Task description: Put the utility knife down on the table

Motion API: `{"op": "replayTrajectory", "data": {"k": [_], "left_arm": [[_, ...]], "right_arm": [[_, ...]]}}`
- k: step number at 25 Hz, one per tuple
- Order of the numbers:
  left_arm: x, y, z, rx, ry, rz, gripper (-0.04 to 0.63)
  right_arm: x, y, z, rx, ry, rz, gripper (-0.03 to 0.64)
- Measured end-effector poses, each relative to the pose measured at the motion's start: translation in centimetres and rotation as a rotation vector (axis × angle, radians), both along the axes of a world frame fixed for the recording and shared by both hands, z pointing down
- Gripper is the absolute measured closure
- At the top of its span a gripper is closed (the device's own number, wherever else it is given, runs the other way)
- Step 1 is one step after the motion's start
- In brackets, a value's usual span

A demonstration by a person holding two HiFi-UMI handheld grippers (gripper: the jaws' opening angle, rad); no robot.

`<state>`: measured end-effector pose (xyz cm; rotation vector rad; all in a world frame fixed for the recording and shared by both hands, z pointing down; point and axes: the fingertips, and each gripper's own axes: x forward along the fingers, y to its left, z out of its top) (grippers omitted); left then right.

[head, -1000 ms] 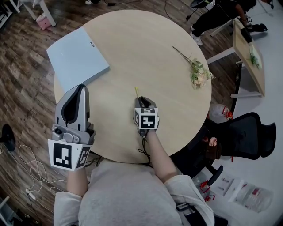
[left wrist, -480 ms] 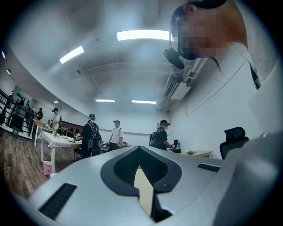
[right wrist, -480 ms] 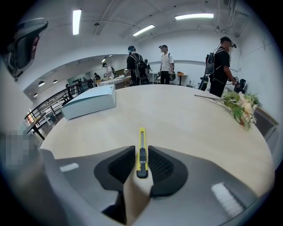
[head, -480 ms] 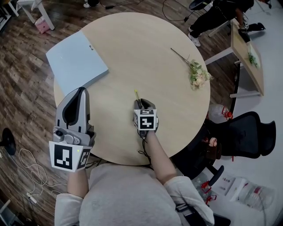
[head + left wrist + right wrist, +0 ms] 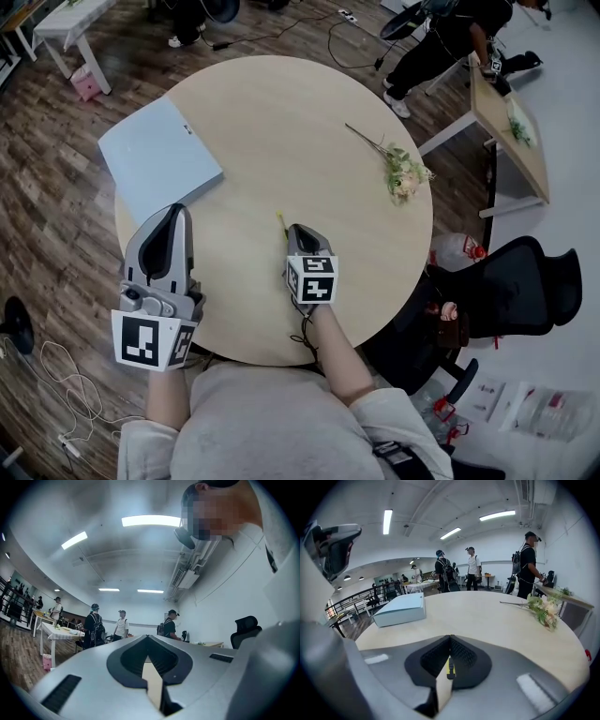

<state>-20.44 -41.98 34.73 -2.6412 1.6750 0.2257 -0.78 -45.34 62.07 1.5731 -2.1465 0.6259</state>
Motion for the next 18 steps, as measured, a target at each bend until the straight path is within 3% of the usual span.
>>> {"op": "replayTrajectory", "data": {"k": [18], "left_arm": [[4.3, 6.1, -4.3, 0.087, -0.001, -0.002, 0.588]], "right_arm": [[4.2, 5.7, -13.5, 0.294, -0.076, -0.005, 0.606]]}}
